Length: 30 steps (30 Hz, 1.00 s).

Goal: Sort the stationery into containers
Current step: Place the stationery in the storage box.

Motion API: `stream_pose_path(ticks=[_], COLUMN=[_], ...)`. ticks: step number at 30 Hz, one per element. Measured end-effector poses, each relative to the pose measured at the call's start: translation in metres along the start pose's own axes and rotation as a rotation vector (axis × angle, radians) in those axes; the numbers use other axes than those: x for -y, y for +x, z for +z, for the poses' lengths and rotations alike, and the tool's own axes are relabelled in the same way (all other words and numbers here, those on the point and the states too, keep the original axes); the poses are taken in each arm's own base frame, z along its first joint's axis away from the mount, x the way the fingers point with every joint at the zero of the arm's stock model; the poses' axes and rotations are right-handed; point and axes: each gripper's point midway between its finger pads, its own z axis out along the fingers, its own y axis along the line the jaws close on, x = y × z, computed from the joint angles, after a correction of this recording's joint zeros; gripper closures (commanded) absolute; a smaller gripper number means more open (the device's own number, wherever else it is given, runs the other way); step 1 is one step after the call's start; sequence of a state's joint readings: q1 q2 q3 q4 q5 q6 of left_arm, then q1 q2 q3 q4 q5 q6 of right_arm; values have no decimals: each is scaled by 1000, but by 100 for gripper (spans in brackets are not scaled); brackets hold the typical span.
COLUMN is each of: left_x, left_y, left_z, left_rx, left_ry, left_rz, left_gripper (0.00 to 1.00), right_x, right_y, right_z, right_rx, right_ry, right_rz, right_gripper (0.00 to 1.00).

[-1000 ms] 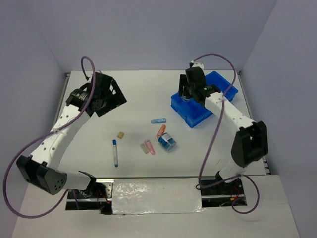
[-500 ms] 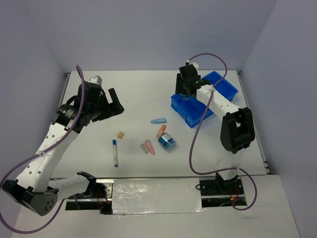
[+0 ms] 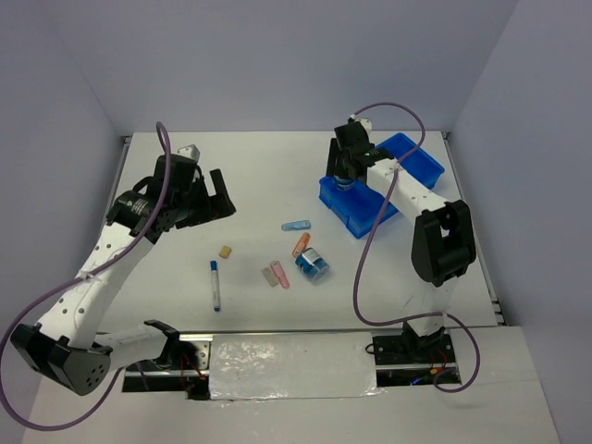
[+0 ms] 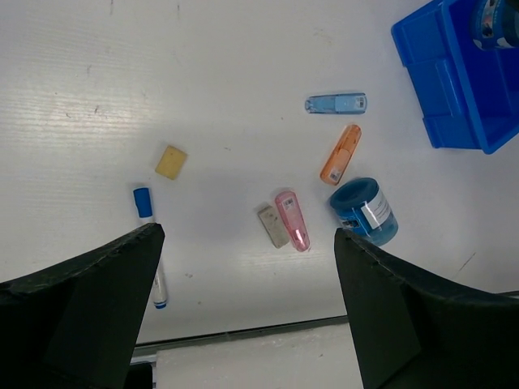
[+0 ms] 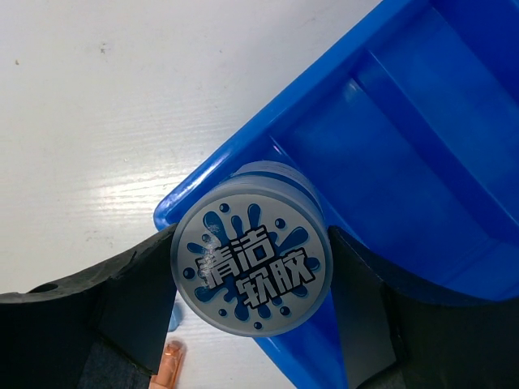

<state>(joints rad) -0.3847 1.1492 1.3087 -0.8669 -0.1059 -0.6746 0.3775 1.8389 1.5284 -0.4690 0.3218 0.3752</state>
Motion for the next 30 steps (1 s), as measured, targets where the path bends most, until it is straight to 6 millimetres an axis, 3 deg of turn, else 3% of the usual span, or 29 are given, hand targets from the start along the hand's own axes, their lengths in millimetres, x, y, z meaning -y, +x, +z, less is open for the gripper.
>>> stream_pose_path(ticks=[3,10,11,12,16,23,27,30], left_x=[0,7,9,11,25,64,98,131], left_y=[3,7,7,7,15,50,67,91], left_z=[6,15,16,17,26,41,45,50], left_rx=[-24,-58,-61,-63,-91,-178,-195,-216], left_ry=[-6,28,37,51,101,188,271,336], left_rz=[18,34,45,52,126,312,404,489], left_gripper=[1,1,1,1,1,1,0,1], right_x=[0,4,5,6,9,10,25,53], right_y=[1,7,7,8,8,8,2,-12], right_z=[0,0,0,1,2,-1,-25,-64], right_rx=[-5,-35,-40,-42,-45,-56,-63,-24], right_ry=[-3,-6,-4,-2,-2,-8,11,16], right_rz=[2,2,2,8,11,20,83,178], right_gripper=[30,26,10,0,0,0,0,0])
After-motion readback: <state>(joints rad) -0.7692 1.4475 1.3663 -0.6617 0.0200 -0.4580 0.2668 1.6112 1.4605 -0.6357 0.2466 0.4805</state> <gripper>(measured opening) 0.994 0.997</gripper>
